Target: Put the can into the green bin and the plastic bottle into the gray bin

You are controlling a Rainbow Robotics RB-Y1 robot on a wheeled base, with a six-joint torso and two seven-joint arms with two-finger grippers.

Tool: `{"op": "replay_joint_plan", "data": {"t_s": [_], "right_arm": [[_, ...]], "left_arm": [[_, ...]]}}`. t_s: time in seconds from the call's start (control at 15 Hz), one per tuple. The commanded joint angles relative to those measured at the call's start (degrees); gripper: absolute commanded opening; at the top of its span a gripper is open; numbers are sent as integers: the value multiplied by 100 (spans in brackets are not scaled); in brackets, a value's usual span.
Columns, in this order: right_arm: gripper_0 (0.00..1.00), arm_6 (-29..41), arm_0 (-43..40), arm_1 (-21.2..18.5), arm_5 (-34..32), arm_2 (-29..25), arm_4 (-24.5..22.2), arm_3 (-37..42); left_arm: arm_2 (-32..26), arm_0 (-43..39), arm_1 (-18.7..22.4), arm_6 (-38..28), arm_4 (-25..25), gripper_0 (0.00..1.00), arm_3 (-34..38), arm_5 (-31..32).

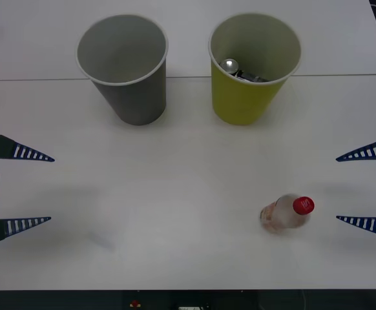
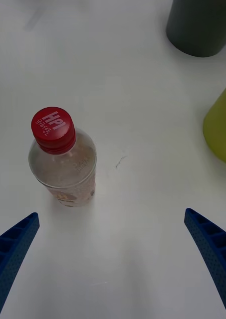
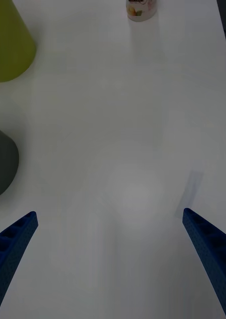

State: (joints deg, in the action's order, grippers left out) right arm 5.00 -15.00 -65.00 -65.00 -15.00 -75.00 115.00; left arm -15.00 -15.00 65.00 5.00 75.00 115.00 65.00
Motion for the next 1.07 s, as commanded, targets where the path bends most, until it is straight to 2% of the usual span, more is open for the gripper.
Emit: {"op": "replay_joint_plan", "data": {"t_s": [0.07,0.4,0.73,1.07], "right_arm": [[100,0,0,0,0,0,0,0],[100,-43,41,58,-74,-100,143,-127],[100,-280,314,58,-821,76,231,-777],[100,-1660,674,189,-812,841,961,-1894]], "left_arm": [[0,0,0,0,0,100,0,0],[0,0,0,0,0,100,0,0],[0,0,0,0,0,100,0,0],[0,0,0,0,0,100,0,0]]}}
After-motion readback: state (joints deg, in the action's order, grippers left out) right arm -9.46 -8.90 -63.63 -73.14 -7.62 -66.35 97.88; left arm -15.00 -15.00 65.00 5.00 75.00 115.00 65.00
